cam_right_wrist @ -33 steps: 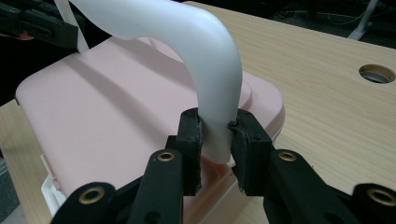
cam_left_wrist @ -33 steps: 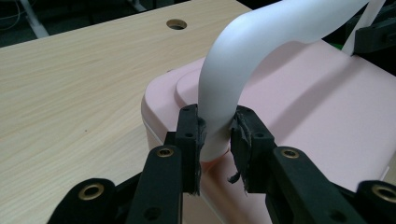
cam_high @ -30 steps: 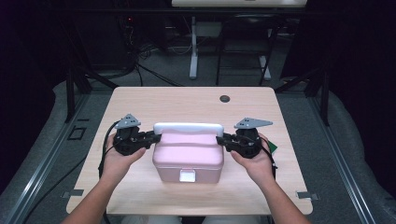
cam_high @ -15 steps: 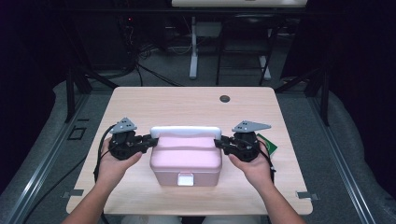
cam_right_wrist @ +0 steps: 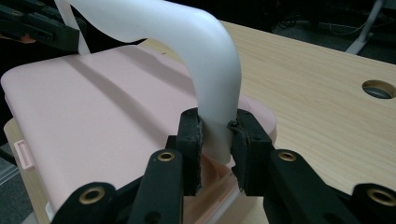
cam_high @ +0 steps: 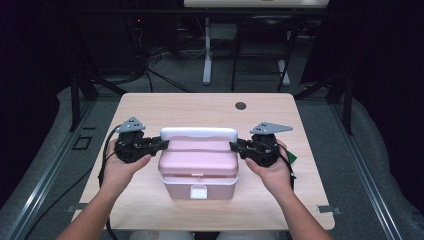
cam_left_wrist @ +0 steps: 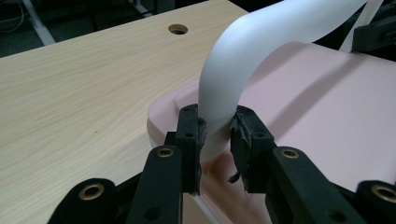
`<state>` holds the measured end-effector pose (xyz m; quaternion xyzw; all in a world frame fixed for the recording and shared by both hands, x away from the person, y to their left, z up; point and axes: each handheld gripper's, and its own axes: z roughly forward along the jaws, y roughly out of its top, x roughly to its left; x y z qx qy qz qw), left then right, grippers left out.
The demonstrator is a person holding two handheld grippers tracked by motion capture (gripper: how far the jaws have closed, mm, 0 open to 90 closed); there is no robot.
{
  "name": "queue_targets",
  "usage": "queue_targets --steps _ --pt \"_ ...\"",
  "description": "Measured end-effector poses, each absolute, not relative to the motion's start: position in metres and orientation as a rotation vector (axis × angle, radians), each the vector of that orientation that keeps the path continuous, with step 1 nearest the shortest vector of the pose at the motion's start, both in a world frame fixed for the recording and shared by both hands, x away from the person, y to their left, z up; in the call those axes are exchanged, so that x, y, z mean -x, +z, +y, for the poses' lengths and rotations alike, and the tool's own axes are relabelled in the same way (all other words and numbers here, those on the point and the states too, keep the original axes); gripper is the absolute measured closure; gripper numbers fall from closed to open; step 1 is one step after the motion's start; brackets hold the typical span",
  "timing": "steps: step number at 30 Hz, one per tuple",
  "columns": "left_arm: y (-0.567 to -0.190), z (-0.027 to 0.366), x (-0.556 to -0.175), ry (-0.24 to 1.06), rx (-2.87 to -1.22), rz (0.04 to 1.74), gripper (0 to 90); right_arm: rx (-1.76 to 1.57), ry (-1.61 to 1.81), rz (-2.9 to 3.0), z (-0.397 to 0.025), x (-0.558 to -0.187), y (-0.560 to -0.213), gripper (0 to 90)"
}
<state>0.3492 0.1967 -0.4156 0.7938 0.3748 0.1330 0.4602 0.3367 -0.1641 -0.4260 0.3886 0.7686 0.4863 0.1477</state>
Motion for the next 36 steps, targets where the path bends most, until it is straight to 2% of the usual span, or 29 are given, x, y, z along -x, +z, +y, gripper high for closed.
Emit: queue_targets --steps 11,21,36 --pt "-0.416 0.199 -0.348 0.317 -1.956 0.912 73.0 -1.125 1.404 2.208 -0.164 -0.337 -0.425 74.0" --pt "-0.414 0.211 -0.332 0.332 -1.944 0.884 73.6 -1.115 1.403 2.219 -0.162 -0.338 -0.422 73.9" --pt "-0.419 0.224 -0.316 0.351 -1.940 0.884 84.9 -1.135 1.415 2.223 -0.162 -0.335 -0.424 74.2"
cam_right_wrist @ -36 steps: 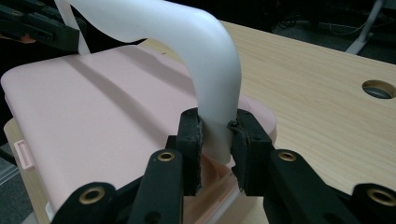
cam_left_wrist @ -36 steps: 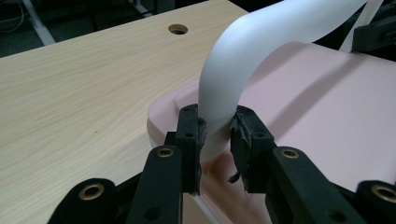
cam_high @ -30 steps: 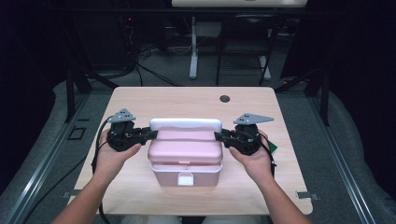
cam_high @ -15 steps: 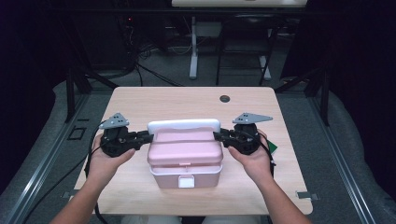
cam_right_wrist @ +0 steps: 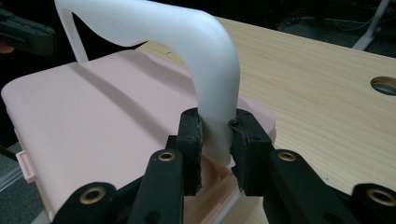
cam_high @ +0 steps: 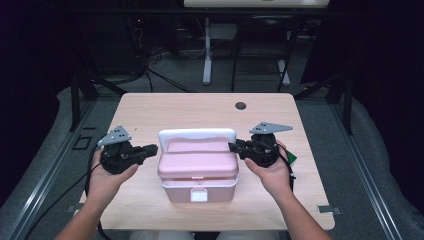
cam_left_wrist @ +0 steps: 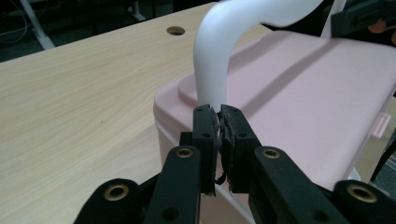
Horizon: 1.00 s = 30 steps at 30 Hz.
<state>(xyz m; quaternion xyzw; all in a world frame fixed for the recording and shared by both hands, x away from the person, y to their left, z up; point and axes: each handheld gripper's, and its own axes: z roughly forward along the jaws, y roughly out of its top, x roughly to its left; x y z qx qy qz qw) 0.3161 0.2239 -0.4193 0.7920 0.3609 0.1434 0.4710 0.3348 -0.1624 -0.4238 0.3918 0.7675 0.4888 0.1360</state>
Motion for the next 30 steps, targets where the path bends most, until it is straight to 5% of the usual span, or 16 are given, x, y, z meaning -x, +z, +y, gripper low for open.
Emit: queue_targets --steps 30 --pt "-0.456 0.198 -0.297 0.223 -2.023 0.819 90.0 -1.159 1.459 2.211 -0.166 -0.337 -0.418 74.1"
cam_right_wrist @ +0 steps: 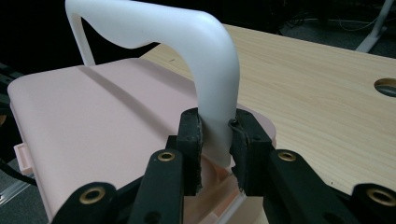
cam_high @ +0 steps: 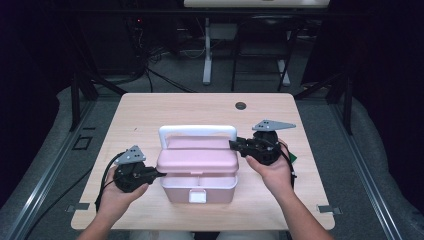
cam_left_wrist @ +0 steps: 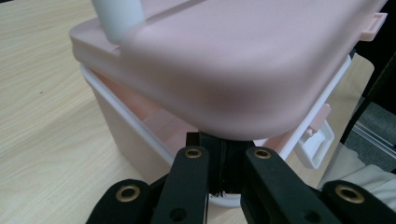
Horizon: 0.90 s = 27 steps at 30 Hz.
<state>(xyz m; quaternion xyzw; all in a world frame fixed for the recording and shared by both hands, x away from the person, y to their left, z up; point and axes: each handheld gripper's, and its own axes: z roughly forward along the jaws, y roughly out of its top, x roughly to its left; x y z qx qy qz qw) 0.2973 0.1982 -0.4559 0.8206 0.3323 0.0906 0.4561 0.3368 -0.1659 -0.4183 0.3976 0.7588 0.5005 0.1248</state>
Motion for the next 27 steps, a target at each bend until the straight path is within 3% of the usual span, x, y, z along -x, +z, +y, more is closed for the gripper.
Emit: queue_targets --steps 15,27 --pt "-0.451 0.196 -0.297 0.223 -2.023 0.804 89.9 -1.159 1.465 2.181 -0.176 -0.330 -0.421 71.3" --pt "-0.438 0.195 -0.303 0.246 -2.009 0.802 89.9 -1.148 1.459 2.160 -0.195 -0.307 -0.427 87.4"
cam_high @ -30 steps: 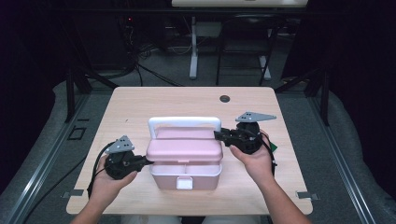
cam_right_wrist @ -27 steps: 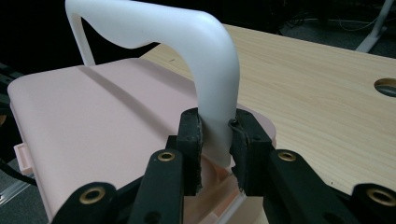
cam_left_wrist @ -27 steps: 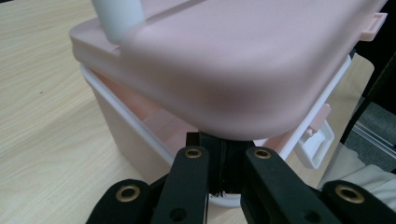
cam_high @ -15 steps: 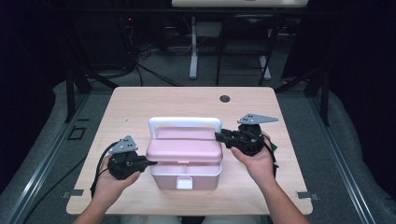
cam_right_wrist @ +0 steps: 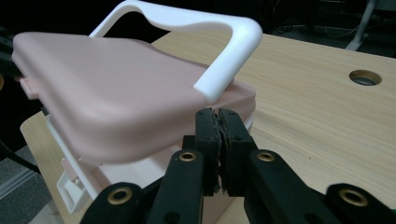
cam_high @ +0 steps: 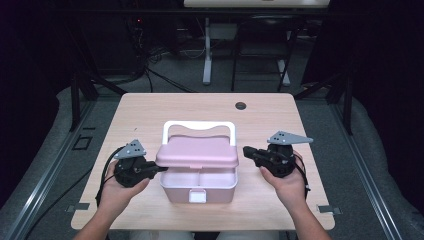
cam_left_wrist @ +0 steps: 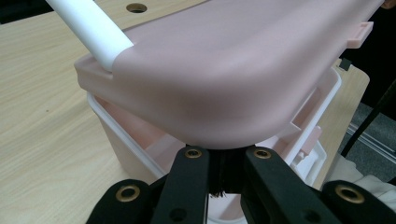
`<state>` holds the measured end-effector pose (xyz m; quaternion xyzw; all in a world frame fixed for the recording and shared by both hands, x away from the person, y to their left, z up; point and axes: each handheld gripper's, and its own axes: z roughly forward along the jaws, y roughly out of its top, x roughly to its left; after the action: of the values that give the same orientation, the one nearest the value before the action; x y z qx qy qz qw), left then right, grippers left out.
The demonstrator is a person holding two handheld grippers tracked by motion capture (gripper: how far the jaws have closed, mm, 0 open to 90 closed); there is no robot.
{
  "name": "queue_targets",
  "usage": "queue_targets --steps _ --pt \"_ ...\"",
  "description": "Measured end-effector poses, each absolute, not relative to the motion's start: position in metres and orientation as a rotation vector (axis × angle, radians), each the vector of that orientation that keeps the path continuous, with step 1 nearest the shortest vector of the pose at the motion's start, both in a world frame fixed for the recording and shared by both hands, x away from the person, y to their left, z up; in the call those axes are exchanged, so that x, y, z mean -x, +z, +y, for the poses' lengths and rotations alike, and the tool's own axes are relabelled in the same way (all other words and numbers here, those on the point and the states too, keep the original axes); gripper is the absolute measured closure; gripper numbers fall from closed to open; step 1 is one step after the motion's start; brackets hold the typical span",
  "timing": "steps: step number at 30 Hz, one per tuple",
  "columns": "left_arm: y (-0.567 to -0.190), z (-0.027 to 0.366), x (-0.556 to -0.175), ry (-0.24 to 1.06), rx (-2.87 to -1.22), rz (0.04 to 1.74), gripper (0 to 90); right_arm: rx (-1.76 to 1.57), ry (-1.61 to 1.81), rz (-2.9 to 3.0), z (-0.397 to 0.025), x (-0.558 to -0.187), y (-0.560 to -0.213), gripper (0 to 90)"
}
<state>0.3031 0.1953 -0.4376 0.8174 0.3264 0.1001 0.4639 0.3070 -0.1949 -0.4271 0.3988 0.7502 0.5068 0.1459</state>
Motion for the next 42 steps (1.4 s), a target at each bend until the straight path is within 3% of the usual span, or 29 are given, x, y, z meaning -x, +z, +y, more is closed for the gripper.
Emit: queue_targets --steps 21,42 --pt "-0.404 0.193 -0.331 0.302 -1.977 0.813 90.0 -1.089 1.423 2.263 -0.175 -0.289 -0.453 90.0" --pt "-0.393 0.191 -0.351 0.323 -1.955 0.846 90.0 -1.051 1.389 2.335 -0.153 -0.289 -0.471 90.0"
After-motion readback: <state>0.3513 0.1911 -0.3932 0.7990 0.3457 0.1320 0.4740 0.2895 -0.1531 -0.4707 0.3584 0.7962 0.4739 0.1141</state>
